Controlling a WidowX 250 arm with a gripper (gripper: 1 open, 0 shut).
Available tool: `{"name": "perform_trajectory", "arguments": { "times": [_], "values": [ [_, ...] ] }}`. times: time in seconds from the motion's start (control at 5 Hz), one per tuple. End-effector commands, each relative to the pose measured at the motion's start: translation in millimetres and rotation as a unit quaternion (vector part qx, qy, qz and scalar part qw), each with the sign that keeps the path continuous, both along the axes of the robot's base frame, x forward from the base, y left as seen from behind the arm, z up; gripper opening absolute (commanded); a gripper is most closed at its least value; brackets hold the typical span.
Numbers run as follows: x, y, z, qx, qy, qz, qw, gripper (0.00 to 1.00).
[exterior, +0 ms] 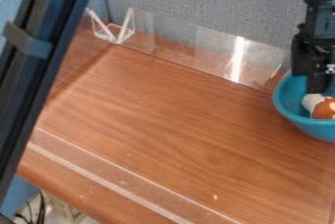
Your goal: Put the mushroom in the blue bowl
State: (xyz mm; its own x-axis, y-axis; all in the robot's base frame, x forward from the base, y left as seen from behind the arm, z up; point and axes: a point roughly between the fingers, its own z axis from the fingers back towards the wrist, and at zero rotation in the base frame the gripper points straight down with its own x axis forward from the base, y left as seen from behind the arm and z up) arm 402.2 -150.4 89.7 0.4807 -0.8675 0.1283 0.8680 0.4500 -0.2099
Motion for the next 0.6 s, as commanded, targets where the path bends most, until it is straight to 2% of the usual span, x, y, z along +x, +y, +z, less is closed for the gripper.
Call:
{"name": "perform_trajectory", "arguments": {
  "times": [0.0,0.4],
  "values": [
    [7.1,13.4,33.8,-0.015,-0.041,-0.010,0.9990,1.00],
    [-6.7,33.3,65.0,-0.022,-0.049,0.031,0.9981,1.00]
  ]
}}
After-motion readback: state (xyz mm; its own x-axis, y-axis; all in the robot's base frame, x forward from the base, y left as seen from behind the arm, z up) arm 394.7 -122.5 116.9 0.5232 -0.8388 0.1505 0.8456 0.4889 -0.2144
